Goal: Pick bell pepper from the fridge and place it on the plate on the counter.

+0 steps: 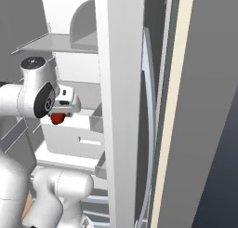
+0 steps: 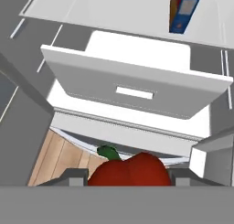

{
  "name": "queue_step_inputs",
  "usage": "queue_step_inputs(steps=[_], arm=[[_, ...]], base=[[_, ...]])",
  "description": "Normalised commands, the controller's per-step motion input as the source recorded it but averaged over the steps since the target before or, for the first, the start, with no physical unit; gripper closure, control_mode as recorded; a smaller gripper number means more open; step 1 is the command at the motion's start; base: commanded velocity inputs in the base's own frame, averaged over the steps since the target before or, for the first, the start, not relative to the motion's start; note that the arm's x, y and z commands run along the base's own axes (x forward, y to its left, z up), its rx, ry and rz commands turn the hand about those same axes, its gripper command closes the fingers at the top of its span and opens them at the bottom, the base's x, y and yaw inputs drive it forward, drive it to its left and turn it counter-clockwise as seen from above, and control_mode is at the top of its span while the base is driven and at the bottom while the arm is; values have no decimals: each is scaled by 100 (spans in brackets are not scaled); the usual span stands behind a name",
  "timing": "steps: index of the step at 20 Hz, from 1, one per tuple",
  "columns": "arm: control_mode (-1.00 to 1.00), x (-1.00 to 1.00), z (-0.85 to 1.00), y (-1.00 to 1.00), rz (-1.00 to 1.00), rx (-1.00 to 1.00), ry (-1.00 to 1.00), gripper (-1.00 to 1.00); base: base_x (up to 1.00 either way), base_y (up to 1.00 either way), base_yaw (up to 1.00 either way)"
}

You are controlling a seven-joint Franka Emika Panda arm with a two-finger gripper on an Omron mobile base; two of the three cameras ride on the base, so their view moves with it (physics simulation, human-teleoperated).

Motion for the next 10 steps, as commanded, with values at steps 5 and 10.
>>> queue_step_inputs(steps=[5,10], arm=[[-100,-78,31,0,0,-1,2,100],[-100,-41,51,-2,-4,0,7,100]], base=[[0,0,0],[0,0,0]])
